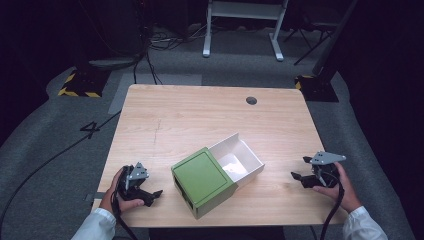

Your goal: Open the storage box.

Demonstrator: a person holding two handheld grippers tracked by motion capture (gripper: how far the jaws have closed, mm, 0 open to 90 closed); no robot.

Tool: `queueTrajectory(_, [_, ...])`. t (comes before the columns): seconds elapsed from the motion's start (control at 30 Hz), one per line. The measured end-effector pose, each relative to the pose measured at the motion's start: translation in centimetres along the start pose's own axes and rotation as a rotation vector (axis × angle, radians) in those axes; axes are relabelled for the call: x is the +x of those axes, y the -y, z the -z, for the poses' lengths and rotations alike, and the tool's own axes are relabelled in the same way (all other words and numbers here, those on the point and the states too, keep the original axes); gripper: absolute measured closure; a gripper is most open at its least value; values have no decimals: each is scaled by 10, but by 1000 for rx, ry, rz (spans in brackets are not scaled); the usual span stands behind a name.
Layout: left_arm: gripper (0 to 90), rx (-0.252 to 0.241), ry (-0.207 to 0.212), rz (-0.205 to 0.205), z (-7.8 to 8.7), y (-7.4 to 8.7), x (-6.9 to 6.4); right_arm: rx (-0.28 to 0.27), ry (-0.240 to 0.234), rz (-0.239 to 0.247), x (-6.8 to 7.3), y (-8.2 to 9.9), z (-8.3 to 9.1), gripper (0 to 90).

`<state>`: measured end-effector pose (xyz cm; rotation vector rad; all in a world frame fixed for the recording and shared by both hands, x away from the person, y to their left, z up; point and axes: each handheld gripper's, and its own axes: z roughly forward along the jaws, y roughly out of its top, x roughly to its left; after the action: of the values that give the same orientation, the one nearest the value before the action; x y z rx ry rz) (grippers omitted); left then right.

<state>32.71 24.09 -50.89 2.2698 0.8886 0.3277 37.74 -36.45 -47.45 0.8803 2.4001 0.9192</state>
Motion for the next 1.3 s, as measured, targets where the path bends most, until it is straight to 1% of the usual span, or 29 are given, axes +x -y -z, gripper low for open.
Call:
queueTrajectory(0.07, [2, 0, 0, 0, 0, 0, 0, 3, -5, -20, 0, 8, -2, 193])
queueTrajectory(0.1, [2, 0, 0, 0, 0, 0, 0, 8, -5, -17, 0, 13, -3, 193])
queueTrajectory(0.13, [2, 0, 0, 0, 0, 0, 0, 8, -8, -27, 0, 17, -4, 193])
queueTrajectory(0.2, [2, 0, 0, 0, 0, 0, 0, 2, -21, -62, -2, 25, -6, 193])
queueTrajectory(0.27, [2, 0, 0, 0, 0, 0, 0, -8, -21, -94, -3, 33, -6, 188])
queueTrajectory(0.4, [2, 0, 0, 0, 0, 0, 0, -39, -38, -155, -5, 42, -5, 185])
queueTrajectory(0.43, [2, 0, 0, 0, 0, 0, 0, -43, -35, -164, -6, 44, -4, 184])
queueTrajectory(0.53, [2, -1, 0, 0, 0, 0, 0, -41, -19, -173, -4, 44, -3, 180])
queueTrajectory(0.7, [2, -1, -2, 6, 0, 0, -1, -40, -22, -176, -4, 44, -3, 176])
queueTrajectory(1.3, [3, -2, -2, 5, 0, 0, -1, -40, -22, -177, -4, 44, -3, 177])
